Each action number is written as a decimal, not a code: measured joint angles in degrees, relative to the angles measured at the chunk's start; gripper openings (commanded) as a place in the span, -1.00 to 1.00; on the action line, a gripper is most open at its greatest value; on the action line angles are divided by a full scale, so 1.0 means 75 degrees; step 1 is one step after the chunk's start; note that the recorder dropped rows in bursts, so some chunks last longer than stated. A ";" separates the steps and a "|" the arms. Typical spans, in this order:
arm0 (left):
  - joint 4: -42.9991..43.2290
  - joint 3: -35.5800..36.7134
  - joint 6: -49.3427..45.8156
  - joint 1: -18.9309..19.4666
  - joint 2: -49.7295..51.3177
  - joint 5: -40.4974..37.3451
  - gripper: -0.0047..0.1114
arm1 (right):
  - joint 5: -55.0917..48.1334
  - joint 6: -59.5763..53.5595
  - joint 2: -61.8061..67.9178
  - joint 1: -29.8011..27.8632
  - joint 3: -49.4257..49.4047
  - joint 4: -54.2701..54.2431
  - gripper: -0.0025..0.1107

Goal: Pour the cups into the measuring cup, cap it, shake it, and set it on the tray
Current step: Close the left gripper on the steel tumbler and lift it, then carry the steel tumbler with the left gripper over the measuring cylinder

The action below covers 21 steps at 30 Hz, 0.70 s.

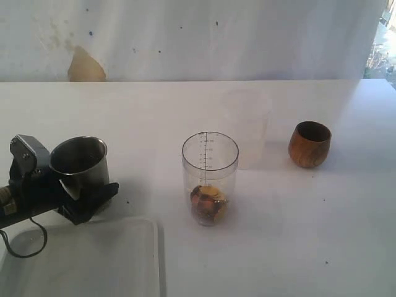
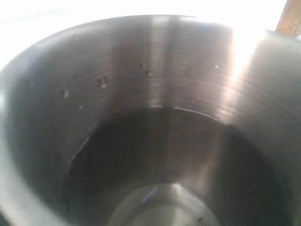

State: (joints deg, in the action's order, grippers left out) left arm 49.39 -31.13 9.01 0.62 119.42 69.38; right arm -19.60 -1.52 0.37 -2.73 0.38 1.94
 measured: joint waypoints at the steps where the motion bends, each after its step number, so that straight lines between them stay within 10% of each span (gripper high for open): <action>1: -0.0019 0.0000 0.0000 0.0000 0.0000 0.0000 -0.11 | 0.0000 0.0000 0.0000 0.0000 0.0000 0.0000 -0.96; 3: 0.0010 -0.0017 0.0016 0.0000 0.0000 0.0000 -0.85 | 0.0000 0.0000 0.0000 0.0000 0.0000 0.0000 -0.96; 4: 0.0110 -0.0017 0.0016 0.0000 0.0000 0.0000 -0.91 | 0.0000 0.0000 0.0000 0.0000 0.0000 0.0000 -0.96; 21: 0.0614 -0.0774 0.2115 -0.0111 -0.1281 -0.0392 -0.92 | 0.0000 0.0000 0.0000 0.0000 0.0000 0.0000 -0.96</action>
State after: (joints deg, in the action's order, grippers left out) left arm 53.99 -36.93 24.88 -0.21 109.82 66.44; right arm -19.60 -1.52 0.37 -2.73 0.38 1.94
